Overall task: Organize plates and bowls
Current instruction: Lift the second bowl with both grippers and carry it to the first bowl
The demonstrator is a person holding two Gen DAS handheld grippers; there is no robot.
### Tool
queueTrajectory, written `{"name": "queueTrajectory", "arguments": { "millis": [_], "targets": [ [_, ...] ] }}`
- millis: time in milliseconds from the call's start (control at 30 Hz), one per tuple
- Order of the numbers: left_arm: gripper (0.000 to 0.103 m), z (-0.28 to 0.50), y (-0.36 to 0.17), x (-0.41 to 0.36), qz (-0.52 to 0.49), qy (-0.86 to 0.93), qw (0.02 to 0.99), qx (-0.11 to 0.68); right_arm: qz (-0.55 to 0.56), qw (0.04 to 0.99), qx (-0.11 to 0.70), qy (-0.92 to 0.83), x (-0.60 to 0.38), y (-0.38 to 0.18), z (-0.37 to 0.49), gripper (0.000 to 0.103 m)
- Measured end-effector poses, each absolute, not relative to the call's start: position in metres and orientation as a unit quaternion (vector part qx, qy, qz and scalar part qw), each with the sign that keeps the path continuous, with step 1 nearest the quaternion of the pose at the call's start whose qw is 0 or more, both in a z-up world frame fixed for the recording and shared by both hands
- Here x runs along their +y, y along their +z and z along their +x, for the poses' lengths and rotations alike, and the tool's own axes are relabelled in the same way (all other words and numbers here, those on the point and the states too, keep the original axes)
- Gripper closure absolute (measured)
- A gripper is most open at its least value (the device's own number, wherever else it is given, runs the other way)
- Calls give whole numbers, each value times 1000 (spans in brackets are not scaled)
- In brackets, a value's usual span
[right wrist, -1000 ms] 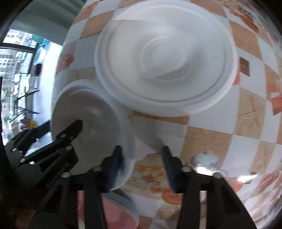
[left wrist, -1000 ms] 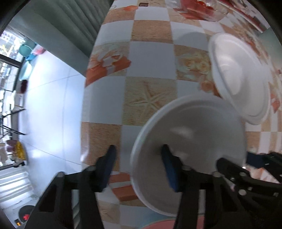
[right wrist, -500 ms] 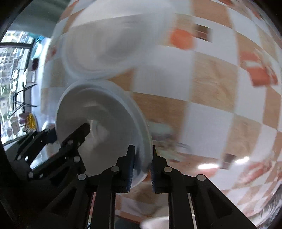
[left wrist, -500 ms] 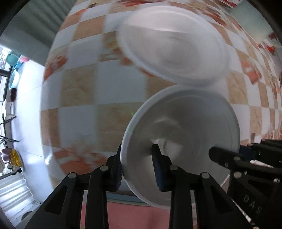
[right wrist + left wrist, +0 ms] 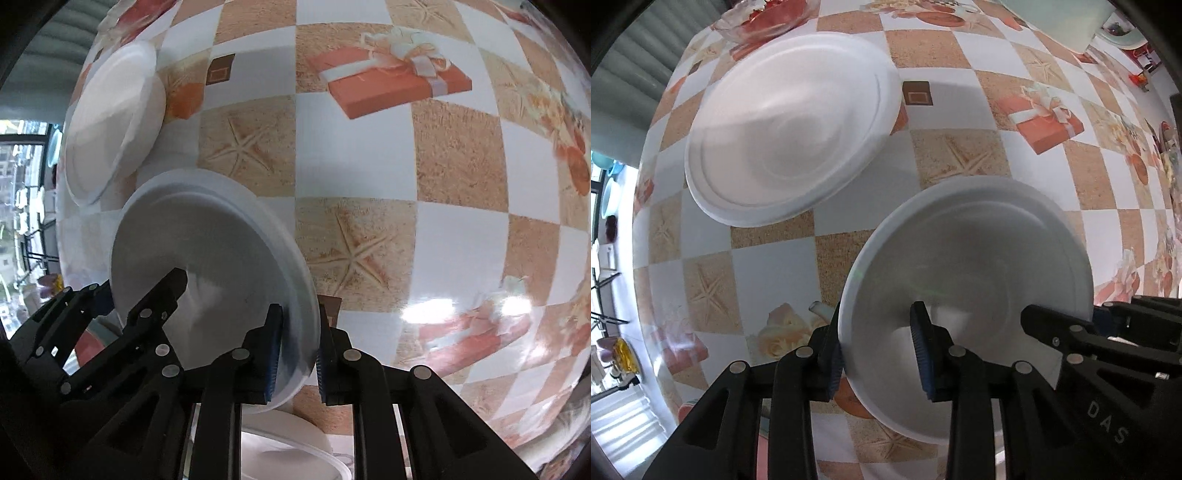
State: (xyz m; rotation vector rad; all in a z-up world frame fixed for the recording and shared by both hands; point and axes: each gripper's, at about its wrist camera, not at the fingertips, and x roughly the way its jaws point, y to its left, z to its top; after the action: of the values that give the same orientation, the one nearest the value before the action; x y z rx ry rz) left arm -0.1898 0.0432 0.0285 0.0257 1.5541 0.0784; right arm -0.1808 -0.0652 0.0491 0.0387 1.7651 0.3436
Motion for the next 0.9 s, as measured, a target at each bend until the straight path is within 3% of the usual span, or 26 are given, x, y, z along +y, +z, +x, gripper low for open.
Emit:
{"name": "queueTrajectory", "arguments": {
  "millis": [267,667,900],
  "targets": [
    [67,-185,40,33,20,35,716,697,9,634,757,157,-85,68,-184,86],
    [67,-209,112,-8,58,12,742,667,19,656,738,158,-110,120,-210,86],
    [67,-252,108,-23,78,-28,726,682,32,640,755,139,-135,125,-256,85]
  ]
}}
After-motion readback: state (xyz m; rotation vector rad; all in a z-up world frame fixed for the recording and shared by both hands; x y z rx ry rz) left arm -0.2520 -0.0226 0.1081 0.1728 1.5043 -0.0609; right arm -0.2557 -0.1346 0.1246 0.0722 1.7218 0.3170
